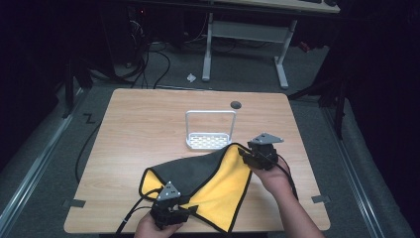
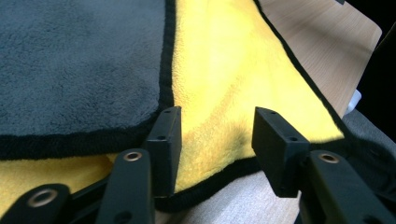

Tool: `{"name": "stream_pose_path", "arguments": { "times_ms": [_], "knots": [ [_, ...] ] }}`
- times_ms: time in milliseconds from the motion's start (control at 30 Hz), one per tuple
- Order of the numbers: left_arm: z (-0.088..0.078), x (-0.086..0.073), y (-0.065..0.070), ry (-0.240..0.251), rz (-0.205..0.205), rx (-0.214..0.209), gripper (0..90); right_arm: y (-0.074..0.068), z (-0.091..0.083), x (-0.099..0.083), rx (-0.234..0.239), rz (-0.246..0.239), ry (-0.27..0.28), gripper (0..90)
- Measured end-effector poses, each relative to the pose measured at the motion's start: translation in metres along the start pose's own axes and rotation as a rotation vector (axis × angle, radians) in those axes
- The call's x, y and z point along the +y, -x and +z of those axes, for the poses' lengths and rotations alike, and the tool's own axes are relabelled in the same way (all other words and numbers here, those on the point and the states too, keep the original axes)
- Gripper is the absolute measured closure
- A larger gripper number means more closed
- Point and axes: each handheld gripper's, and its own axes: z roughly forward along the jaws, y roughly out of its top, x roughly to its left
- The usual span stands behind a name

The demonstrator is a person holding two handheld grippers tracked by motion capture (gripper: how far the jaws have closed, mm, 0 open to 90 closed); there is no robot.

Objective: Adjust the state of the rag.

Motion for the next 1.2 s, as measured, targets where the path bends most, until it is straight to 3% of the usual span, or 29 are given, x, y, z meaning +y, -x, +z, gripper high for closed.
{"name": "stream_pose_path", "arguments": {
  "times_ms": [133, 233, 333, 433, 533, 600, 667, 767, 900, 1000, 1067, 1200],
  "knots": [
    [-0.006, 0.002, 0.001, 0.028, 0.004, 0.009, 50.0, 0.003, -0.014, -0.002, 0.017, 0.020, 0.031, 51.0],
    [-0.014, 0.004, -0.005, 0.050, -0.007, 0.020, 49.2, 0.000, -0.019, -0.009, 0.036, 0.022, 0.029, 56.1],
    [-0.023, 0.007, -0.014, 0.066, -0.001, 0.059, 49.4, -0.015, -0.018, -0.032, 0.106, 0.044, 0.002, 66.7],
    [-0.031, 0.010, -0.030, 0.089, -0.016, 0.117, 49.0, -0.033, -0.015, -0.054, 0.139, 0.018, -0.046, 76.1],
    [-0.041, 0.013, -0.057, 0.102, -0.036, 0.207, 50.3, -0.049, -0.015, -0.071, 0.176, -0.018, -0.097, 88.2],
    [-0.048, 0.012, -0.074, 0.110, -0.067, 0.265, 58.9, -0.059, -0.017, -0.077, 0.187, -0.058, -0.120, 90.0],
    [-0.049, 0.008, -0.087, 0.076, -0.089, 0.319, 68.7, -0.067, -0.019, -0.082, 0.206, -0.085, -0.137, 90.0],
    [-0.043, 0.000, -0.095, 0.018, -0.109, 0.346, 75.2, -0.074, -0.017, -0.088, 0.199, -0.127, -0.162, 90.0],
    [-0.038, -0.006, -0.088, 0.015, -0.105, 0.338, 78.0, -0.062, -0.017, -0.089, 0.166, -0.105, -0.165, 90.0],
    [-0.034, -0.009, -0.071, 0.000, -0.077, 0.301, 78.9, -0.045, -0.017, -0.091, 0.122, -0.073, -0.163, 90.0],
    [-0.031, -0.011, -0.060, -0.007, -0.066, 0.265, 78.9, -0.028, -0.018, -0.094, 0.075, -0.042, -0.163, 90.0],
    [-0.022, -0.017, -0.029, -0.035, -0.018, 0.170, 78.9, 0.011, -0.023, -0.102, -0.066, 0.020, -0.163, 90.0]
  ]
}}
